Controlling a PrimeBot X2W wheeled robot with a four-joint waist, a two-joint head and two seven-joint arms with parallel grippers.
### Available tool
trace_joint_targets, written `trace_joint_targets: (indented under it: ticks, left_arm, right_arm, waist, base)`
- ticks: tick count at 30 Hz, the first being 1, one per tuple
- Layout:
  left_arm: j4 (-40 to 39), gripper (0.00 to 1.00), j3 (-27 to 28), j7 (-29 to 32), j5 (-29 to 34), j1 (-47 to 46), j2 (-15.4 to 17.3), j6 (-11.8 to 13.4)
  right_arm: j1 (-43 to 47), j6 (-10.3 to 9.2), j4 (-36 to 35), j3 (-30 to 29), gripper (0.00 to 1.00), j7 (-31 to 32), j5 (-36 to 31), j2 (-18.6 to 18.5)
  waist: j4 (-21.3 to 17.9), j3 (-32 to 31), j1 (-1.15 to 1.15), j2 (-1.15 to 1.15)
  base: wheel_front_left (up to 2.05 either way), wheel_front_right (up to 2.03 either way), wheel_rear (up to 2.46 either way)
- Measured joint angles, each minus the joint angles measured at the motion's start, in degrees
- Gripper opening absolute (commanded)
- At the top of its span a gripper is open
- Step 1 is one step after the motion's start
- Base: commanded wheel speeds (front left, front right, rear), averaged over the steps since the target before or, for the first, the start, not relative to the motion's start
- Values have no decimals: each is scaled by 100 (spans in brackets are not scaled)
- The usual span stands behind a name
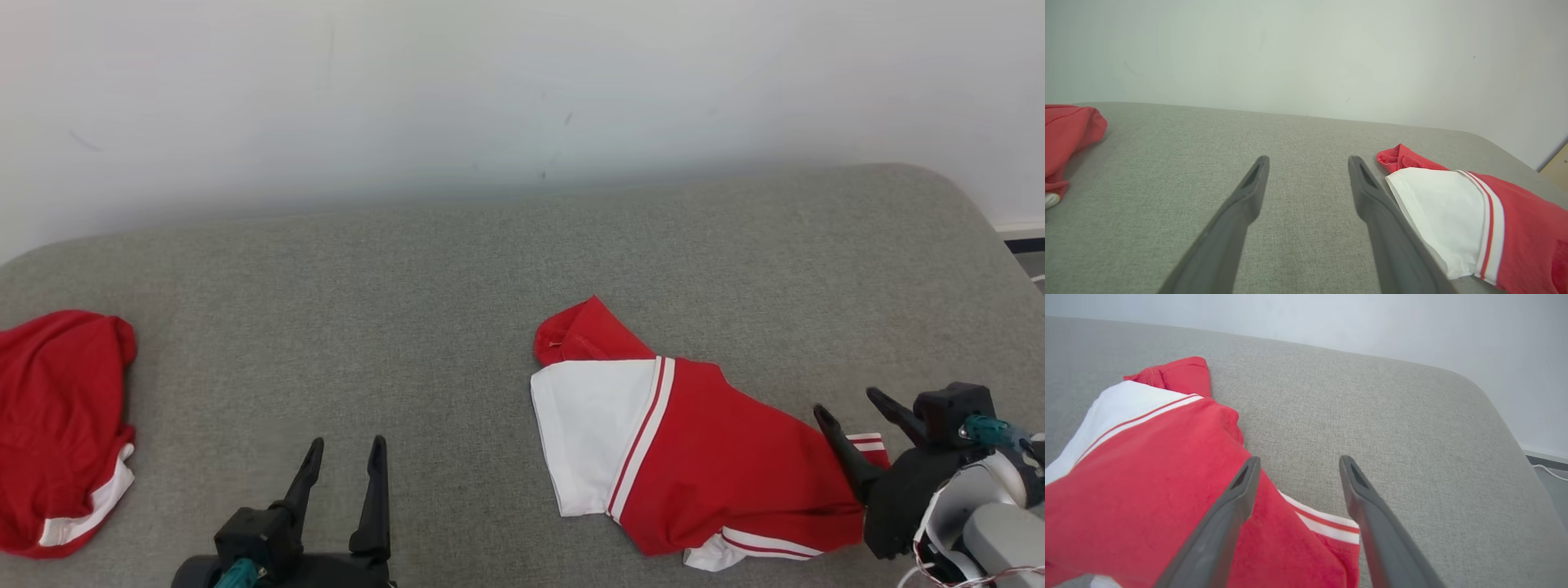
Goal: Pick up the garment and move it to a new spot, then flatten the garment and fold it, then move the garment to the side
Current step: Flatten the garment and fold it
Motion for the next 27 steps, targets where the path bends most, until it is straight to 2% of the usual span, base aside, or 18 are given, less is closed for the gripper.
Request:
trace_joint_targets:
  ticks: [4,8,18,23,27]
  left_arm:
    - [56,100,-98,0,0,-100,-7,-60]
    - [126,100,-176,22,1,-253,-7,-159]
    - [419,100,-445,221,34,-735,-20,-549]
    - [506,100,-495,230,34,-899,-77,-586]
    - [534,100,-526,229,141,-962,-115,-457]
  right_arm:
    - [-3,-46,-403,16,100,-253,-101,63]
    - [0,-97,-690,46,100,-386,-96,312]
    - [29,-260,-795,155,100,-409,-98,668]
    - [8,-352,-573,200,100,-241,-143,765]
    - [-36,-396,-381,240,100,-45,-78,926]
  waist:
    - [-42,18,0,0]
    - [-54,36,0,0]
    - [-141,135,0,0]
    - [-208,210,0,0]
    - [-208,248,0,0]
  base:
    - [0,0,0]
    - [0,0,0]
    - [0,0,0]
    - [0,0,0]
    - [0,0,0]
